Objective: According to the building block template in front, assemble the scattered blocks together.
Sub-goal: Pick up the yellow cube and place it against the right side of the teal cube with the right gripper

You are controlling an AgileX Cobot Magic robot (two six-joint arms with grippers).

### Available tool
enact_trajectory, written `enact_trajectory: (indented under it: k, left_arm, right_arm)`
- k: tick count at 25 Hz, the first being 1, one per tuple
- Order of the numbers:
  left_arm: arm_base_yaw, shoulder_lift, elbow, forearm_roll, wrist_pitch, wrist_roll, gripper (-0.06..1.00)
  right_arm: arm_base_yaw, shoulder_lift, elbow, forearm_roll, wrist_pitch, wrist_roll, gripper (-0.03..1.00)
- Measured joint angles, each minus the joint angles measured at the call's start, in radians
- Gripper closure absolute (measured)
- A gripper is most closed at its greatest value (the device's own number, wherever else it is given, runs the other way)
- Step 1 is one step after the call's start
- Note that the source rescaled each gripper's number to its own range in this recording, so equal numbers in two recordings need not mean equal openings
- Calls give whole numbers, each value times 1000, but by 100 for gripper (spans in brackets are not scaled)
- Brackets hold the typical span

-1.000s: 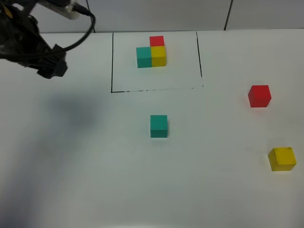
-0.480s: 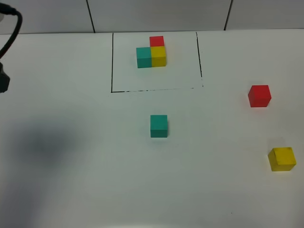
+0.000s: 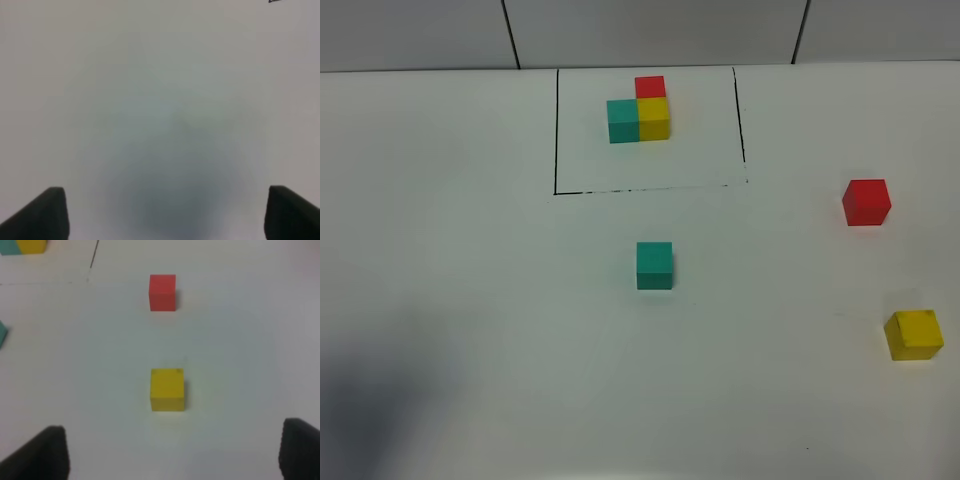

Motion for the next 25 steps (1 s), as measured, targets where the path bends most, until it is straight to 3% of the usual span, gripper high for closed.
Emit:
enact_trajectory:
  k: [14, 25]
  left_arm:
    - [0, -385, 262, -157, 10, 67, 10]
    - [0, -601, 299, -268, 60, 168, 12]
  right_arm:
    - [0, 0, 0, 0, 0, 0, 24]
    - [0, 0, 0, 0, 0, 0, 24]
